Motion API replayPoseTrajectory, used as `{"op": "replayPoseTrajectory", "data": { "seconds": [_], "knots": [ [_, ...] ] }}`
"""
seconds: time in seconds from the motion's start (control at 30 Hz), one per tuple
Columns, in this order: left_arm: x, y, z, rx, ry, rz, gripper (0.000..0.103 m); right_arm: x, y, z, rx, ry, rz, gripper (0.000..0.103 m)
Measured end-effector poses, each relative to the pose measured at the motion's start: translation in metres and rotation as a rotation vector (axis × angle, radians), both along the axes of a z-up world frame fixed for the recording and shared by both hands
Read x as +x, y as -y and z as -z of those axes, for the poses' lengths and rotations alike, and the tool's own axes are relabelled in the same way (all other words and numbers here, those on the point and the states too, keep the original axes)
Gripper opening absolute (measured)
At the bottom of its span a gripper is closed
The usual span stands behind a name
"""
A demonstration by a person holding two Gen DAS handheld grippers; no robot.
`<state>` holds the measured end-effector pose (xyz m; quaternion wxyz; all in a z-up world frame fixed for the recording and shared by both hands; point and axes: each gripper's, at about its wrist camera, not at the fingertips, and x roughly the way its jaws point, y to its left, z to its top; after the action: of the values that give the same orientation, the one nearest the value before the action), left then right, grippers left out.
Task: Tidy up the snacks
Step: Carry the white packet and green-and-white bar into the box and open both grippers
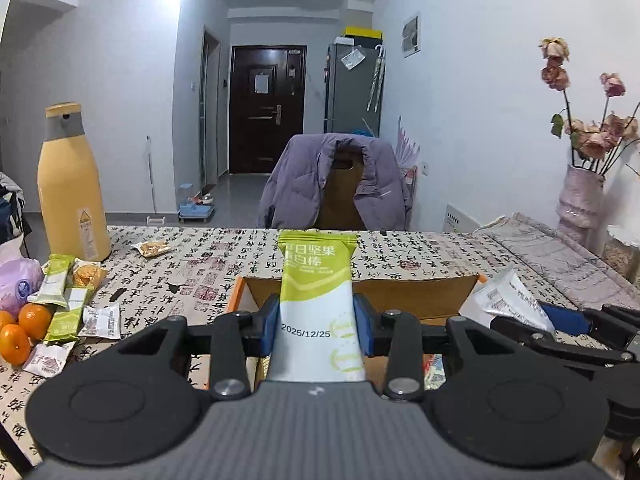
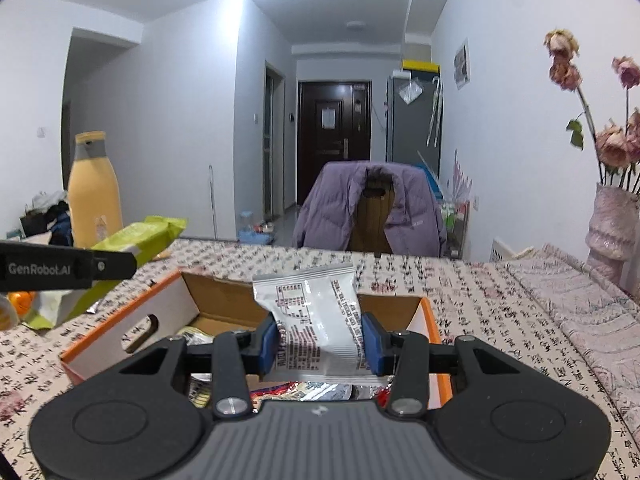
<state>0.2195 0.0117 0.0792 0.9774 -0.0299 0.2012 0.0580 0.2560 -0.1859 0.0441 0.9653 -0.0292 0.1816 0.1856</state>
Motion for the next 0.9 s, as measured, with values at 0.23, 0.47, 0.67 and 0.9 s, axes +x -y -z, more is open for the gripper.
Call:
{"op": "replayPoseTrajectory", "data": {
  "seconds": [0.23,0.47,0.67,0.9],
  "knots": [
    [0.024,0.0,0.018,0.011,-0.049,-0.035,0.039,0.019,-0.014,0.012,-0.047,-0.069,0.007,0.042],
    [0.033,-0.005,0.05,0.014,-0.14,-0.047,0.039,0.024,-0.014,0.023,-0.062,-0.111,0.009,0.042],
    [0.027,-0.005,0.053,0.019,-0.137,-0.025,0.046,0.023,-0.014,0.029,-0.074,-0.128,-0.001,0.043],
    [0.01,-0.007,0.045,0.023,-0.061,-0.054,0.102,0.013,-0.004,0.024,-0.044,-0.103,0.013,0.103]
  ]
}}
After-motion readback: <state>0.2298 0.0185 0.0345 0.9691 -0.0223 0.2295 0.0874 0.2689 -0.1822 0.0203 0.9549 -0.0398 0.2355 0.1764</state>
